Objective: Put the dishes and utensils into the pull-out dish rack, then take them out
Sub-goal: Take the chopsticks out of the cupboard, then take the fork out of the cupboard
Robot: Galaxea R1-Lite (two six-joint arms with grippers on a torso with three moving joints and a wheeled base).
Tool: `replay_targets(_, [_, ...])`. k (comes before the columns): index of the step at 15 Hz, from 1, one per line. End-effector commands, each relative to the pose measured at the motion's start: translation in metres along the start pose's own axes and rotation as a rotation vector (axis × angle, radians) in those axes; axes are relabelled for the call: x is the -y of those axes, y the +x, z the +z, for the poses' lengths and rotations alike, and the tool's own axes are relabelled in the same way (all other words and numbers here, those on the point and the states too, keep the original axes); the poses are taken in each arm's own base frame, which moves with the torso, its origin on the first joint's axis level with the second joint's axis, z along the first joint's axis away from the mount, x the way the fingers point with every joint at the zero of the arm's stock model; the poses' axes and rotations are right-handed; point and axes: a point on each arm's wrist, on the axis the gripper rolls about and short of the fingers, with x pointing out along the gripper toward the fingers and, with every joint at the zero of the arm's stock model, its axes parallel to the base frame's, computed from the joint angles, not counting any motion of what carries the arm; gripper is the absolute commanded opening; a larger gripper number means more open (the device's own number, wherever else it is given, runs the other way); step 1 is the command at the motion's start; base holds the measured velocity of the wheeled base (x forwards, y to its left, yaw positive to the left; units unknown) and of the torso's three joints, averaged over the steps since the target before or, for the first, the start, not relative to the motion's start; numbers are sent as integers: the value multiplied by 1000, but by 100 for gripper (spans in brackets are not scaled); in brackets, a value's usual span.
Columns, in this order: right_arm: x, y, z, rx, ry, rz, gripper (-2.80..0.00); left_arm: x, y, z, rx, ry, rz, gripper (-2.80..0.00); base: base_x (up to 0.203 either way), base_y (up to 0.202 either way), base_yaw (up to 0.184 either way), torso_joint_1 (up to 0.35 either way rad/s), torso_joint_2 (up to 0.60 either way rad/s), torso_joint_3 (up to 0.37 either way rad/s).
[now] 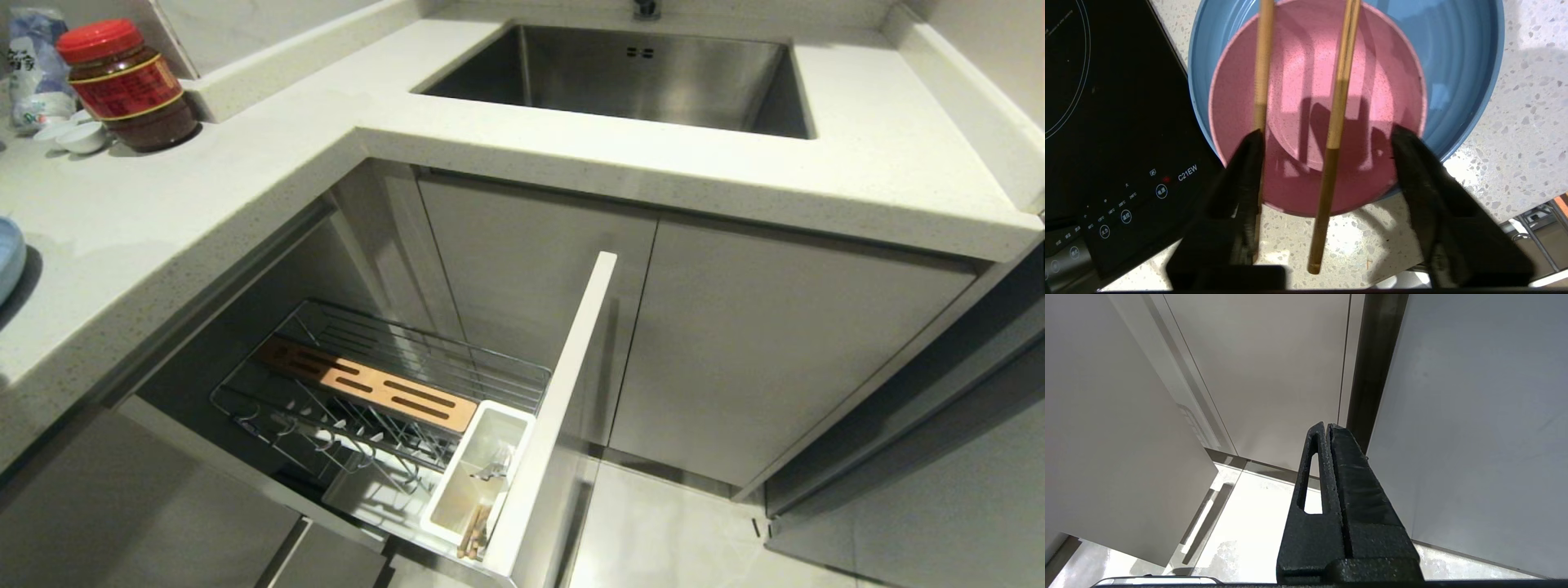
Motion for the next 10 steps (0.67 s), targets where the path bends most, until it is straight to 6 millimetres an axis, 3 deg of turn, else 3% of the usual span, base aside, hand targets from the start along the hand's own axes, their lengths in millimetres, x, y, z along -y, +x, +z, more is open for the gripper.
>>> replay_targets(1, [0,1,-7,-24,0,0,-280,-2,-2,0,13,-12,2,0,0,0,0,0,0,0])
replay_targets(6, [0,1,-7,-24,0,0,-280,-10,-19,14,200,-151,-58,0,0,0,0,0,0,0])
replay_targets(7, [0,1,-7,-26,0,0,-280,-14,-26,16,250,-188,-74,-280,0,0,0,0,0,0])
replay_targets(10, [0,1,-7,-25,0,0,-280,-23,-44,23,390,-294,-146,-280,0,0,0,0,0,0])
